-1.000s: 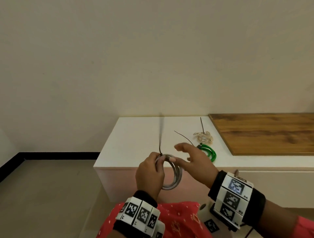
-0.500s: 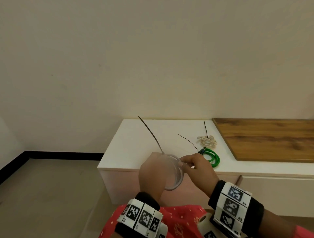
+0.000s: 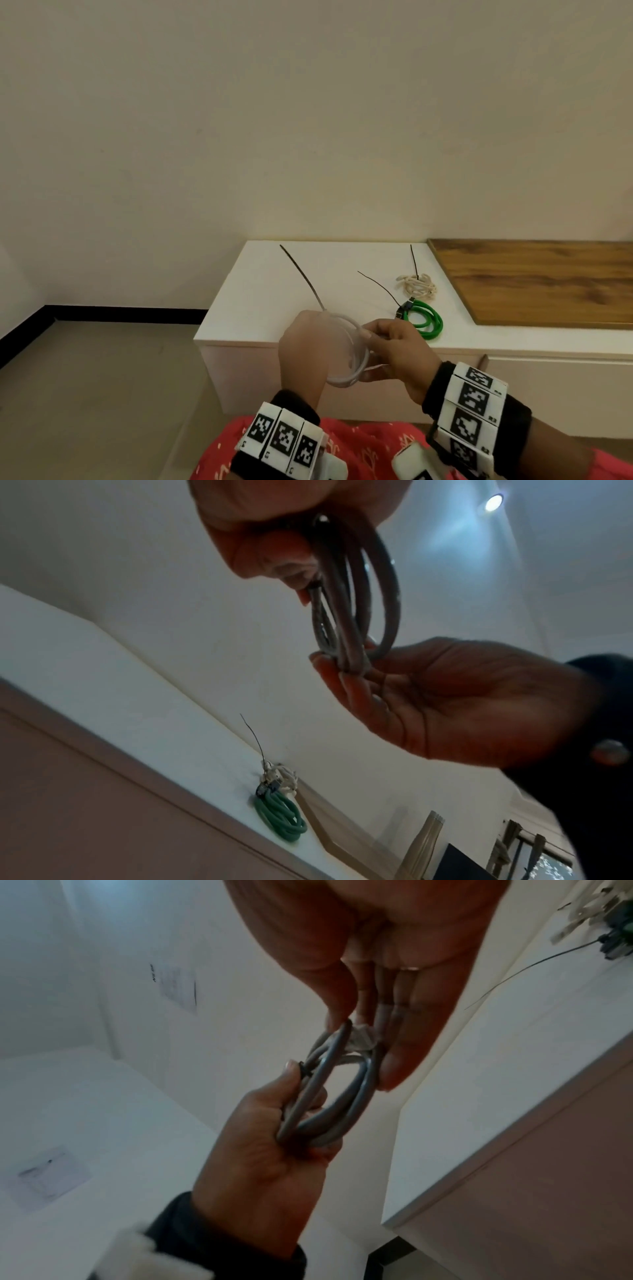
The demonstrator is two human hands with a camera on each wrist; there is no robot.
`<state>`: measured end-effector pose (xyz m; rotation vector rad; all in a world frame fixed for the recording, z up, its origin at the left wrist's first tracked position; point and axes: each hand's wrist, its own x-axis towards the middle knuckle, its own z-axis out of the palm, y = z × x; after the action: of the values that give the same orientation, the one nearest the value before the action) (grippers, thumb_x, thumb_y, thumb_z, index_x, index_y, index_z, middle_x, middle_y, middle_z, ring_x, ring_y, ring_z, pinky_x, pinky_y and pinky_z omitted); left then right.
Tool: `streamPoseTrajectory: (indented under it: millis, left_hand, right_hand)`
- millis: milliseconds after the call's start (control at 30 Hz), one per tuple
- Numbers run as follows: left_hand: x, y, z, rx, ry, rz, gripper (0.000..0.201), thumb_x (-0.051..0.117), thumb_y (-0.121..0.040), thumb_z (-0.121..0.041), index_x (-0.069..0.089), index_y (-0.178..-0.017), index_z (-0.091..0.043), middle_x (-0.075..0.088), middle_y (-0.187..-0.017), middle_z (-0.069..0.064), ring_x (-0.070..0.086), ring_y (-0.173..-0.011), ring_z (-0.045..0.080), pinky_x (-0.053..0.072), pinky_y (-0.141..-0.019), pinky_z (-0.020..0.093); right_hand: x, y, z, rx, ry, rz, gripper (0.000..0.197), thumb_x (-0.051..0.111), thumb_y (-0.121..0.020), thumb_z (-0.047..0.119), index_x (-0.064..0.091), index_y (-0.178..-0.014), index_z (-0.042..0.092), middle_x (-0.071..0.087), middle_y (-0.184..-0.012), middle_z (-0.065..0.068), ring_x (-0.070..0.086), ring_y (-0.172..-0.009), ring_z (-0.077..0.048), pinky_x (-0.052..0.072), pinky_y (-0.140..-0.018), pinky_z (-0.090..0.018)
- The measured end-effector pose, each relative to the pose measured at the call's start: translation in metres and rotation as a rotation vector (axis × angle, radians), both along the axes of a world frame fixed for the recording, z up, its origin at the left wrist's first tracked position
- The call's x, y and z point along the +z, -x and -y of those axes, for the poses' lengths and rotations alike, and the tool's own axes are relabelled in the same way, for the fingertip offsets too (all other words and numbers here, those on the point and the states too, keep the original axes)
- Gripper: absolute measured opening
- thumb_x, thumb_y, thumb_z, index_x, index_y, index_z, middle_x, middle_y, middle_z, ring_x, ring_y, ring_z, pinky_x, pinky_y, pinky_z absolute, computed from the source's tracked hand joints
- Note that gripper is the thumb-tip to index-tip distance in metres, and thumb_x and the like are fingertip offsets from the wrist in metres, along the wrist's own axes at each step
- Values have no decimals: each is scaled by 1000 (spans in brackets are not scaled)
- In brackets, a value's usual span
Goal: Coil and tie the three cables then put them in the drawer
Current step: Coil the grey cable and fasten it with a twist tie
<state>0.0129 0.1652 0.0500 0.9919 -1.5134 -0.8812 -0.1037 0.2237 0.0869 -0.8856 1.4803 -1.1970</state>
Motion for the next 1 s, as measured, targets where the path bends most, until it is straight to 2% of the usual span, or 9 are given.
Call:
streamPoseTrajectory:
  millis: [100, 167, 267, 367, 567, 700, 767, 867, 1000]
  left_hand:
    - [1, 4, 0, -12, 36, -1, 16, 54, -90, -16, 63, -80, -8, 66, -73, 8, 60, -70, 18, 45, -63, 20]
    - [4, 8, 0, -18, 72, -2, 14, 54, -89, -16, 63, -81, -10, 66, -72, 7, 59, -70, 17, 45, -63, 20]
    - [6, 8, 4, -10, 86, -36, 13, 54, -89, -14, 62, -79, -11, 64, -70, -1, 58, -75, 14, 43, -62, 12]
    - [3, 4, 7, -14, 97, -62, 13, 54, -90, -13, 62, -79, -10, 64, -69, -1, 58, -74, 16, 43, -62, 12]
    - [5, 1, 2, -35, 133, -82, 21, 49, -82, -30, 62, -79, -14, 64, -69, -3, 59, -73, 15, 45, -63, 16]
    - [10, 0, 6, -59, 104, -89, 18, 53, -90, -19, 61, -76, -12, 57, -56, -12, 55, -61, 5, 42, -59, 10]
    - [9, -4, 9, -55, 46, -140, 23, 49, -92, -12, 59, -71, -15, 55, -51, -15, 49, -54, 1, 38, -56, 8]
    - [8, -8, 14, -2, -46, -237, 26, 46, -93, -14, 59, -70, -14, 46, -51, -8, 41, -50, 4, 36, -57, 17]
    - [7, 1, 13, 90, -133, -313, 30, 42, -95, -19, 52, -67, -14, 41, -57, 0, 36, -54, 13, 33, -57, 26]
  right_hand:
    - [-5, -2, -1, -51, 25, -8, 18, 42, -95, 7, 56, -88, -2, 62, -73, -19, 64, -53, -21, 55, -45, -28]
    - [-5, -3, -1, -86, 49, 5, 19, 40, -95, 5, 56, -86, 0, 62, -70, -18, 64, -54, -22, 56, -47, -30]
    - [-2, -2, -2, -66, 68, 49, 18, 42, -94, 3, 60, -89, 1, 64, -74, -16, 65, -64, -24, 59, -56, -31]
    - [0, -4, -3, 21, 46, 59, 15, 47, -90, -2, 61, -94, -2, 64, -81, -16, 64, -72, -25, 60, -61, -29]
    - [-1, -6, -3, 14, 34, 47, 23, 41, -87, -14, 61, -92, -4, 63, -79, -18, 63, -69, -28, 60, -60, -33]
    - [0, -4, -5, 1, 56, 143, 25, 39, -86, -15, 61, -87, -3, 63, -77, -18, 64, -66, -26, 59, -57, -33]
    - [1, -4, -5, 18, 72, 211, 22, 43, -86, -13, 62, -92, -3, 63, -79, -17, 65, -67, -24, 59, -59, -33]
    - [0, -4, -3, 43, 95, 322, 26, 48, -82, -16, 61, -100, -3, 65, -83, -15, 68, -69, -21, 59, -61, -30]
    - [-7, -13, -5, 90, 60, 403, 29, 47, -77, -23, 61, -94, -4, 69, -83, -17, 70, -72, -23, 58, -60, -25]
